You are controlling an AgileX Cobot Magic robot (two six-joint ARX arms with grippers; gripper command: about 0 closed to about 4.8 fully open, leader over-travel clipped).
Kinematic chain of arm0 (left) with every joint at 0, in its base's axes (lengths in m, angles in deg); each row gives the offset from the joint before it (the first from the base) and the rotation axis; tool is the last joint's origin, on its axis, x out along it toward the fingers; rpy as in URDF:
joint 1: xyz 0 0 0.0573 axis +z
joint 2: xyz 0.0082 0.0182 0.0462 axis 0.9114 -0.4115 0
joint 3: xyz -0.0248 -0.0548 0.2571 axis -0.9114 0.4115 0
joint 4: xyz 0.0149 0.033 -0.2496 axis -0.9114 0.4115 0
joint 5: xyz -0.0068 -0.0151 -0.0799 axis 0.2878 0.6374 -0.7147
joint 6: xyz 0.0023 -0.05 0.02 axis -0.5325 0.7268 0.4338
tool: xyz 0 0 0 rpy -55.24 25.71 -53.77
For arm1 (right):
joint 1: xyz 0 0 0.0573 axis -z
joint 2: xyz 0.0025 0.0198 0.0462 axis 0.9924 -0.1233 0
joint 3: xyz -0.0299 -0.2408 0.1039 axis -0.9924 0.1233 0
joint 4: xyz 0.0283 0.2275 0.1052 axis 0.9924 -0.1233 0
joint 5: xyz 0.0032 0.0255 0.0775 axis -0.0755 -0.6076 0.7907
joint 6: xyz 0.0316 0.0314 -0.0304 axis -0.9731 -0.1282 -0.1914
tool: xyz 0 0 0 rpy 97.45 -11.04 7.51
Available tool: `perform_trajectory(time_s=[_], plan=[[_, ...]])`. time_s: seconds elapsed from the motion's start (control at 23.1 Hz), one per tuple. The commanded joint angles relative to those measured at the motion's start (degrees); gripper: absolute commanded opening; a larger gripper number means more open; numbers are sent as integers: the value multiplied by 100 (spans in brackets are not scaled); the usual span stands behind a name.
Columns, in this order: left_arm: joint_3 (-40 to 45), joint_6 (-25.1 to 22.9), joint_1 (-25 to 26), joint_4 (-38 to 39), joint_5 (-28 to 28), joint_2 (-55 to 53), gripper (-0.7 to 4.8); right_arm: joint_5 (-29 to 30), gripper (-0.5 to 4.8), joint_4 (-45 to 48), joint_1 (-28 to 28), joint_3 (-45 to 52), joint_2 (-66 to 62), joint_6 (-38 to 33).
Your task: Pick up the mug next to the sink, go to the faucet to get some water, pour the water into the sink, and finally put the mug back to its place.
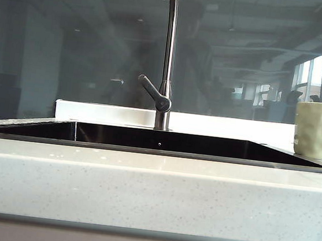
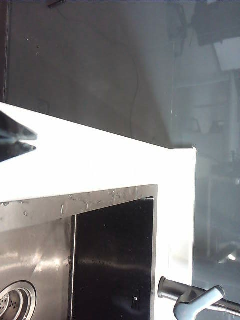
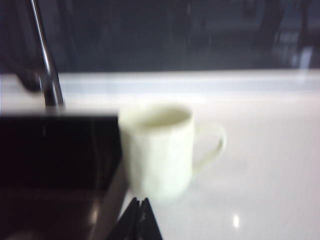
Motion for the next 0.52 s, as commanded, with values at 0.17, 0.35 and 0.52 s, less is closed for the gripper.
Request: perform_trajectory(time_s=[0.17, 0.35, 0.52], plan=[[-15, -20, -15, -160, -33, -4, -4, -1023, -6, 914, 7, -164, -111, -77], [-15, 122, -15, -155, -46, -2, -4, -990, -5, 1244, 173, -490, -1344, -28], [-15, 199, -15, -155, -155, -2, -4, -48, 24, 2446, 942, -815, -3410, 306]])
